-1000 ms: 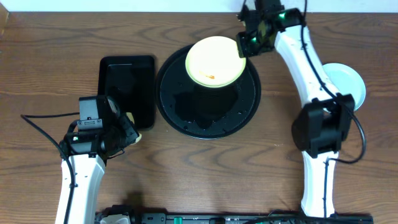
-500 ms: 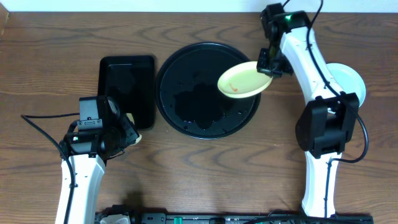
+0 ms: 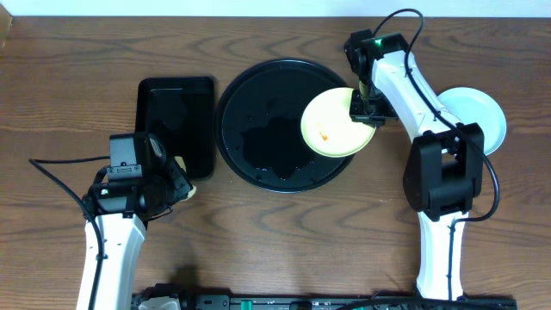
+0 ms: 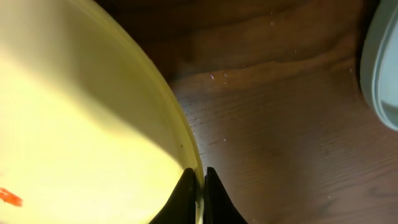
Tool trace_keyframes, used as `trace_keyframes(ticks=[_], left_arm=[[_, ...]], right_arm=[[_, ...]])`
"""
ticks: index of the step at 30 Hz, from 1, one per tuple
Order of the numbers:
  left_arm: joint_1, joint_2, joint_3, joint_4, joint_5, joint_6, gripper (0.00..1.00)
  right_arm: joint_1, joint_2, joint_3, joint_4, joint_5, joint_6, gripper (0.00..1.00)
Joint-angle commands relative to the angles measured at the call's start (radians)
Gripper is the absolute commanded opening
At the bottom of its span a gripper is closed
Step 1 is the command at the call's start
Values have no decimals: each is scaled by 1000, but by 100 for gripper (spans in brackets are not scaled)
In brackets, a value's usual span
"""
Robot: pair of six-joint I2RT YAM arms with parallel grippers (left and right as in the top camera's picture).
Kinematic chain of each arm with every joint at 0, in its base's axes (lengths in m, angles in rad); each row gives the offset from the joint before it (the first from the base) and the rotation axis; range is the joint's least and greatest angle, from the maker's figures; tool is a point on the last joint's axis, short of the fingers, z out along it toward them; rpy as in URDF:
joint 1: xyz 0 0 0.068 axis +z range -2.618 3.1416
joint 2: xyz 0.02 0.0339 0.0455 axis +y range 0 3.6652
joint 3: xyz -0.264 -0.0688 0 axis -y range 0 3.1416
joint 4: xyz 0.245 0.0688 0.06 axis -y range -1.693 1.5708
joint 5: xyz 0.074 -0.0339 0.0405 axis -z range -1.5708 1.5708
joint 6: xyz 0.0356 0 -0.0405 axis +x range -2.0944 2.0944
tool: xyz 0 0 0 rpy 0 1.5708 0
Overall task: Clean dirty plates on tray and stack at the side
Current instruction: 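Lift the yellow plate off the tray and hold it tilted with right gripper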
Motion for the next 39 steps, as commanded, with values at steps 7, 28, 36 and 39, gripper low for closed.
trace_keyframes(ticks=[7, 28, 36, 39], left_arm=[[4, 4, 6, 3, -14, 10, 9], [4, 4, 6, 3, -13, 10, 9], [4, 4, 0, 3, -13, 10, 9], [4, 4, 0, 3, -13, 10, 9]], right_arm=[[-8, 3, 30, -42, -135, -267, 23], [-215, 3, 91, 57, -518, -628, 49], [-213, 3, 16, 113, -577, -683, 37], [-209, 3, -8, 128, -566, -683, 34]])
